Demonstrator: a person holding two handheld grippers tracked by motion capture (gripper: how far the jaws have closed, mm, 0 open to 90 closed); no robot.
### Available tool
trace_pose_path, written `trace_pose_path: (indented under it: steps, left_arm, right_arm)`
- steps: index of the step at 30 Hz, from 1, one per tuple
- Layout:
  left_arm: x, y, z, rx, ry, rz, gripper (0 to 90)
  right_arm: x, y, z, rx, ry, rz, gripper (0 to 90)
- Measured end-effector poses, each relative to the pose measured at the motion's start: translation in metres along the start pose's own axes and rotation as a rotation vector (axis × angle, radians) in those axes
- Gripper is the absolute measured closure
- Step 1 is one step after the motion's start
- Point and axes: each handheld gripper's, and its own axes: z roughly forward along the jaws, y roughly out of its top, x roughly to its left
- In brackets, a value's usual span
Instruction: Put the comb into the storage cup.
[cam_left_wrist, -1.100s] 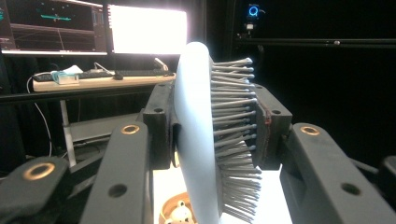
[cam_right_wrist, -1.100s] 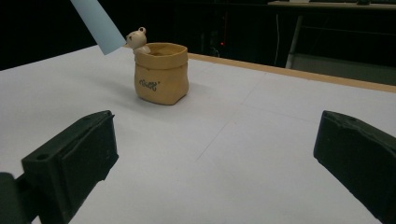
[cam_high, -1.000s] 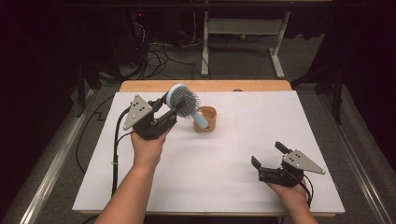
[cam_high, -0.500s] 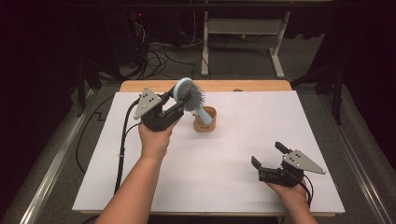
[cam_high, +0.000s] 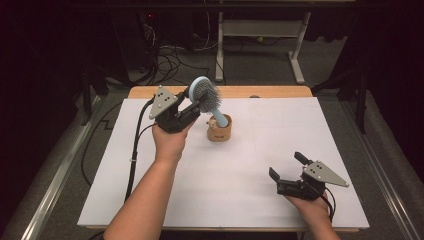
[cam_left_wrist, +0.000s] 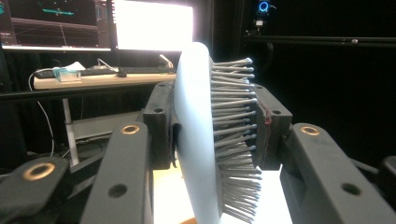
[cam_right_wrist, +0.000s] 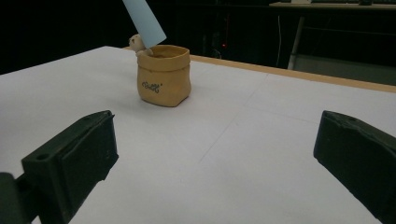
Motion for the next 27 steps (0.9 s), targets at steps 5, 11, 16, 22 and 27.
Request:
trace_pose_path:
  steps: [5, 11, 16, 22, 27]
  left_arm:
    - [0.002, -0.001, 0.005, 0.006, 0.006, -0.002, 58.6]
    - [0.005, -0.003, 0.011, 0.014, 0.018, -0.004, 58.6]
    - [0.005, -0.005, 0.016, 0.019, 0.023, 0.0, 58.6]
    - [0.003, -0.009, 0.022, 0.025, 0.026, 0.003, 58.6]
    - [0.002, -0.013, 0.027, 0.031, 0.032, 0.005, 58.6]
  right_arm:
    - [-0.001, 0.0, 0.0, -0.001, -0.001, 0.003, 0.0]
    - [-0.001, 0.0, 0.0, -0.002, 0.004, 0.001, 0.0]
    - [0.0, 0.001, 0.0, -0.002, 0.006, -0.002, 0.0]
    - [0.0, 0.001, 0.0, -0.003, 0.008, -0.001, 0.0]
    - [0.0, 0.001, 0.001, -0.003, 0.011, -0.002, 0.0]
